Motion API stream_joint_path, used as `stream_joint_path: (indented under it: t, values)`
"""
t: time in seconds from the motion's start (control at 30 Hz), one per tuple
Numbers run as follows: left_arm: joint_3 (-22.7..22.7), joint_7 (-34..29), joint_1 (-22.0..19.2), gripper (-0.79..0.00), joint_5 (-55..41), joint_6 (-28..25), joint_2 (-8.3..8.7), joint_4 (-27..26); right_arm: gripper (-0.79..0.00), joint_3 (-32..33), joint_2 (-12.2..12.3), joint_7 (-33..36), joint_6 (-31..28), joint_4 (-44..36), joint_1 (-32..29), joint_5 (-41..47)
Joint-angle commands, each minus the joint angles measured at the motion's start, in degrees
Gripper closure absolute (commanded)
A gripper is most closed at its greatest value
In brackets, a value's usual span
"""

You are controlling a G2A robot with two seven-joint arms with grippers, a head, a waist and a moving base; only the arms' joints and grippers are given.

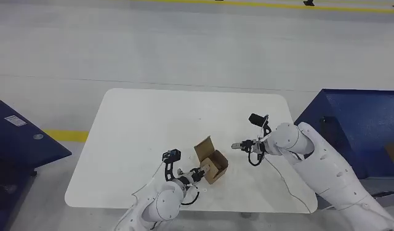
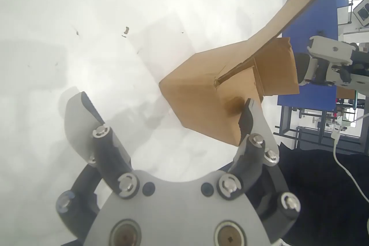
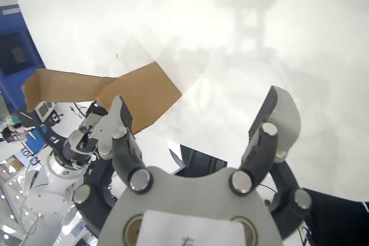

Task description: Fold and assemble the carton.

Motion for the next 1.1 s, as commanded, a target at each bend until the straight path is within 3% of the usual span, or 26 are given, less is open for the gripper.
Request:
stream_joint_path:
  t: [0.0, 0.43, 1.07]
  values:
    - [0.3, 0.3, -0.23, -0.785, 0.51, 0.51, -0.18, 0.39, -0.785, -1.22, -0.6, 0.41, -0.51, 0.33, 0.7, 0.09]
    - [0.55, 0.43, -0.32, -0.785, 1.2, 1.0, -0.98, 0.94, -0.785, -6.1, -3.85, 0.34, -3.77, 3.5, 2.57, 1.81]
    - [0.63, 0.73, -0.69, -0.785, 2.11, 1.89, -2.1, 2.16, -0.785, -8.66, -6.37, 1.1, -4.16, 5.47, 3.67, -0.64]
